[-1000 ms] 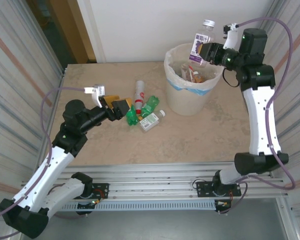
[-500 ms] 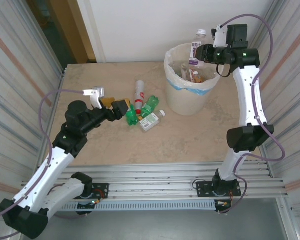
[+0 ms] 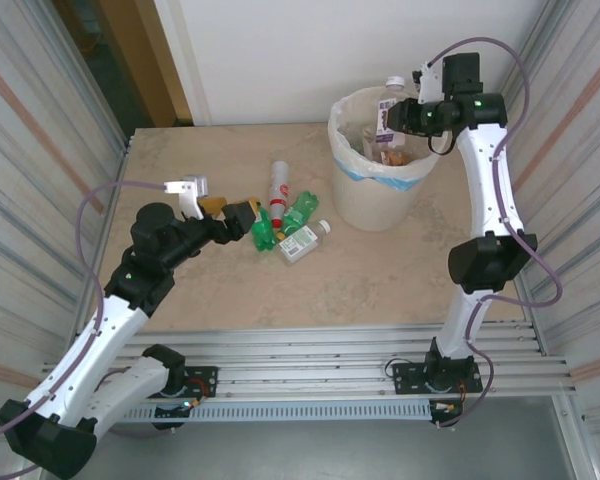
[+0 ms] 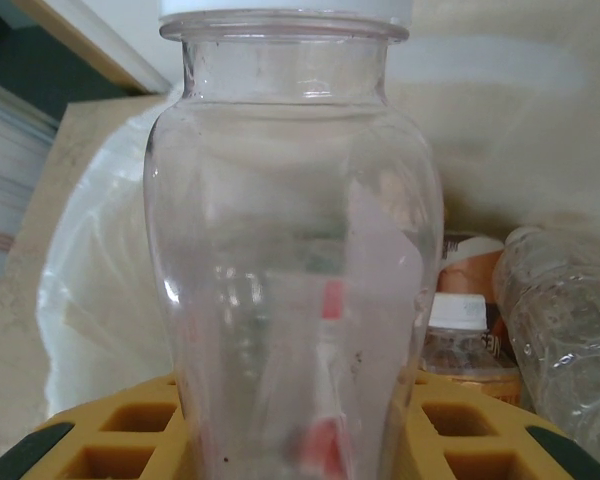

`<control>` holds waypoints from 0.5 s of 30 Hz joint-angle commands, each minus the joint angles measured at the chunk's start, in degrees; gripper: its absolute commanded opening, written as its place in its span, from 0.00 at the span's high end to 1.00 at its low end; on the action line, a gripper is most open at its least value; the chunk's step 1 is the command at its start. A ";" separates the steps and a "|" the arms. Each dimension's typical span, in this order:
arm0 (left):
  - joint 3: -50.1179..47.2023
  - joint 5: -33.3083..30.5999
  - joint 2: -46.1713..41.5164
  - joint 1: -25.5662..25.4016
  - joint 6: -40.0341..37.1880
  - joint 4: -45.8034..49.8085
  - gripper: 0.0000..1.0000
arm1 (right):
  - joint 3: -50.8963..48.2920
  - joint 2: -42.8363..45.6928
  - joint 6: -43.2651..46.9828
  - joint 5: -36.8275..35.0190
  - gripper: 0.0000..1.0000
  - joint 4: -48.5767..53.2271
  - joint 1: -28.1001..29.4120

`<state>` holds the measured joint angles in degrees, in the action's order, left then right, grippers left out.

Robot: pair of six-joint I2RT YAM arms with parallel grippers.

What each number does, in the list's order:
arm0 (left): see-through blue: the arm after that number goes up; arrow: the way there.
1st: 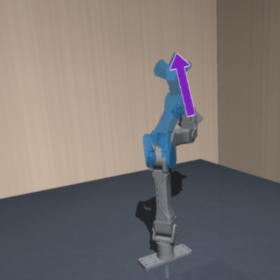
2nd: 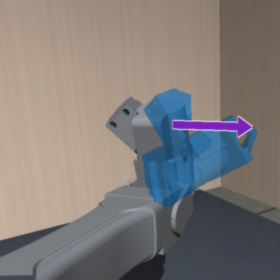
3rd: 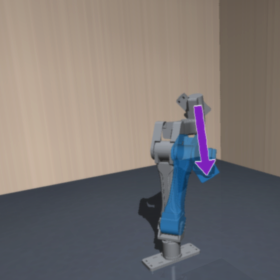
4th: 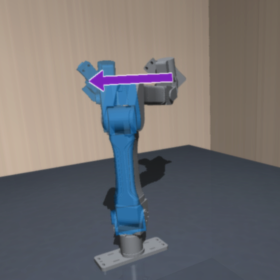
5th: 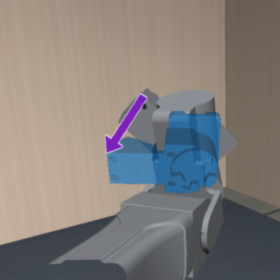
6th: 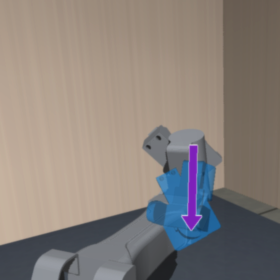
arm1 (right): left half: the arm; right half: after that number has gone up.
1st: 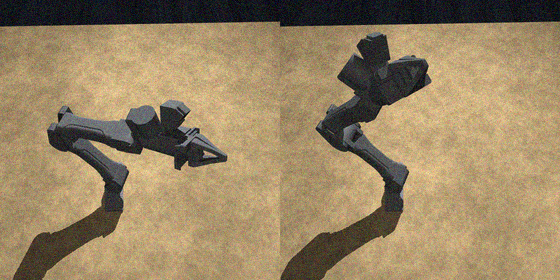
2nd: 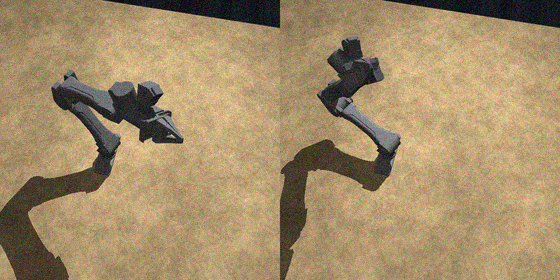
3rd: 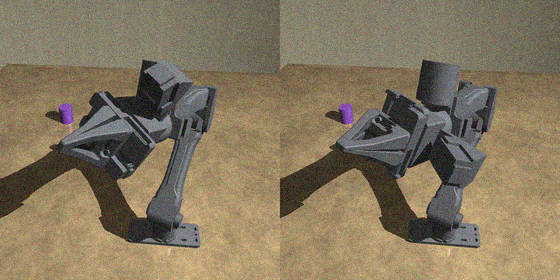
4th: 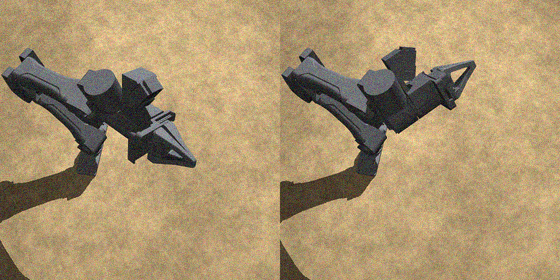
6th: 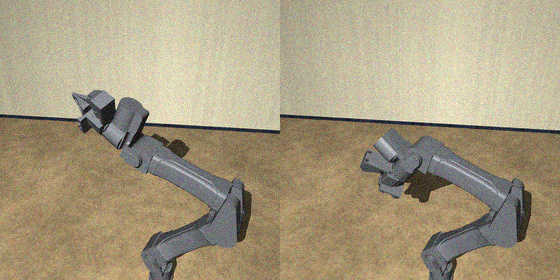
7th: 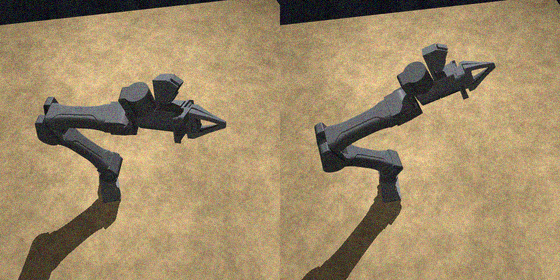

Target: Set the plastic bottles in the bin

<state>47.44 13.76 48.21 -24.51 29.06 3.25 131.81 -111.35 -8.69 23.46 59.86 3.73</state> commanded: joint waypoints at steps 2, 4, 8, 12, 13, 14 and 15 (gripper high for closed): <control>0.26 -0.81 0.26 -0.42 -1.57 0.36 0.01 | 2.05 -2.26 2.18 3.89 0.93 2.74 -0.34; 0.20 -0.70 0.61 -0.45 -1.50 0.23 0.01 | 2.74 -3.33 2.60 4.56 0.93 3.79 -0.32; 0.50 -0.51 1.51 -0.45 -1.39 0.34 0.01 | 3.15 -4.90 3.16 6.77 0.91 4.88 -0.30; 0.21 -0.17 1.98 -0.44 -1.04 -0.12 0.01 | 3.14 -6.53 3.35 9.45 0.86 5.53 -0.30; 0.20 -0.05 2.06 -0.45 -1.03 -0.15 0.01 | 3.14 -6.86 3.29 9.48 0.85 5.64 -0.24; 0.11 -0.12 2.07 -0.45 -1.01 -0.20 0.01 | 3.11 -7.14 3.32 9.56 0.84 5.71 -0.22; 0.04 -0.21 2.07 -0.45 -0.99 -0.20 0.01 | 3.18 -7.41 3.24 9.64 0.82 5.86 -0.30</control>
<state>47.44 13.63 50.37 -24.51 28.67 3.25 134.19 -116.20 -6.79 30.39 62.92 2.87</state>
